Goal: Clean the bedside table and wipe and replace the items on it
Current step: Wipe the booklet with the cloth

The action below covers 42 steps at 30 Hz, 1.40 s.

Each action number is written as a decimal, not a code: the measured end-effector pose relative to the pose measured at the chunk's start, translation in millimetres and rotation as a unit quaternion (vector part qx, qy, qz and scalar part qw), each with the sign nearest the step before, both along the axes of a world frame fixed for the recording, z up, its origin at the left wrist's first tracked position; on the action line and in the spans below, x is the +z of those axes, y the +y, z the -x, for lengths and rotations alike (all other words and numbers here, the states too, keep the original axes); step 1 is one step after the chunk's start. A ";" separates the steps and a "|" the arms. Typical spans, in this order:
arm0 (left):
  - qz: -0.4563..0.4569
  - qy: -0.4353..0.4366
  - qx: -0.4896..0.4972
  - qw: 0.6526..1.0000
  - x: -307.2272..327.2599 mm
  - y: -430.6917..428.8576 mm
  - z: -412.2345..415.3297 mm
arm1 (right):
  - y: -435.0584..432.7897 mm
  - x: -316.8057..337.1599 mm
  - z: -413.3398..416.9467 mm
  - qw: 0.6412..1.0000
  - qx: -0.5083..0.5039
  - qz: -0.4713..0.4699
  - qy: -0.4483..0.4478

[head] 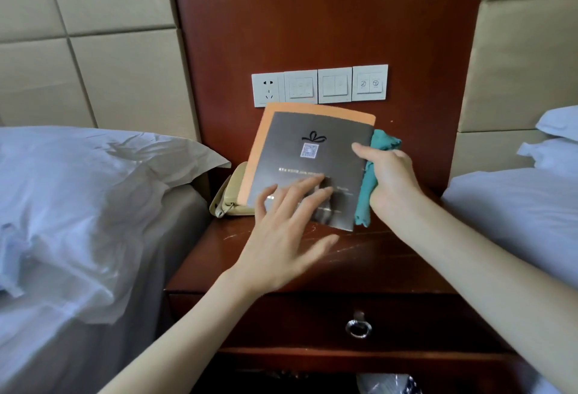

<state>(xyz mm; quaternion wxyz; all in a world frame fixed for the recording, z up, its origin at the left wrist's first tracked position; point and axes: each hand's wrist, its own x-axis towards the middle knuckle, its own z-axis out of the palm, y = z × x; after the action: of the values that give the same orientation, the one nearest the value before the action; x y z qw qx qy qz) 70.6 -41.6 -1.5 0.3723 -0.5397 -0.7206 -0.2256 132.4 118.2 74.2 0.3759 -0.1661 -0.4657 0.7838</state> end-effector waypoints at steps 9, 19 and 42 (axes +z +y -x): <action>-0.336 -0.434 -0.038 0.835 6.7 -7.8 27.7 | 18.6 -4.3 -6.9 0.996 0.017 -0.048 -0.072; -0.238 -0.737 -0.245 0.584 10.9 -13.3 28.3 | 29.1 -22.0 -3.8 0.988 0.035 -0.092 -0.120; -0.282 -0.673 -0.307 0.611 15.3 7.8 7.5 | -37.6 -40.5 -4.6 0.835 0.031 -0.543 -0.086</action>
<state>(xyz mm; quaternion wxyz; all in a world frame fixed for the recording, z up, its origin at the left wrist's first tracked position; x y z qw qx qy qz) 63.1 -33.8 13.8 -0.1744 -0.2945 -0.4617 -0.8184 137.0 80.5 33.7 0.3395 0.0123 -0.8516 0.3993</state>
